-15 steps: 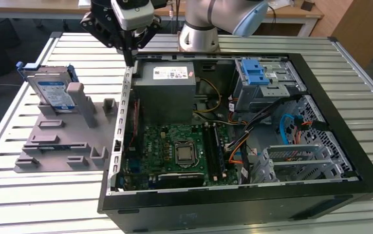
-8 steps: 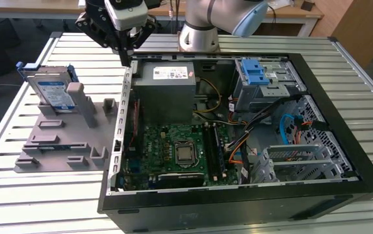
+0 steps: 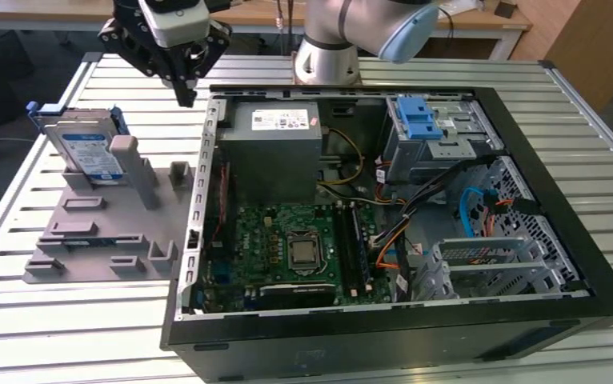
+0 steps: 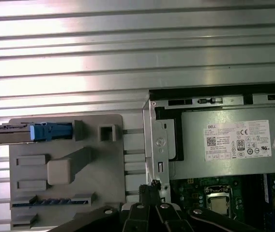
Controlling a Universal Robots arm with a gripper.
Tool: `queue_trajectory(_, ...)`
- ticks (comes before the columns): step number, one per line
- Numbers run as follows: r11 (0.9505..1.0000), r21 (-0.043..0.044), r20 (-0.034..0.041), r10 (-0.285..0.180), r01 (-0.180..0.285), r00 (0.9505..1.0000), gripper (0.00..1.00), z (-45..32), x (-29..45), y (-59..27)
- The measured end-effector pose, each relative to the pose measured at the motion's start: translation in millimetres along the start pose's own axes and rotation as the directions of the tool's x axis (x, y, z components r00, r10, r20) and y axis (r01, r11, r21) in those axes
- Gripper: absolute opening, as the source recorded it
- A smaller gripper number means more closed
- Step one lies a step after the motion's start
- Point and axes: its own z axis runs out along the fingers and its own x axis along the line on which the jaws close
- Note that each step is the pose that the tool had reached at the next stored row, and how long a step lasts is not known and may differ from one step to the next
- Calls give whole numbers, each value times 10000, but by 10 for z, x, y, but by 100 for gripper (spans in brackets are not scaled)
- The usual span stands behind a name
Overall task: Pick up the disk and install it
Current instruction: 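Reach for the disk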
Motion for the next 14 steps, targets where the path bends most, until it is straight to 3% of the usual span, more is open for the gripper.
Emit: queue_trajectory(14,10000,2,-55,8,-8,10000,11,36,398,75)
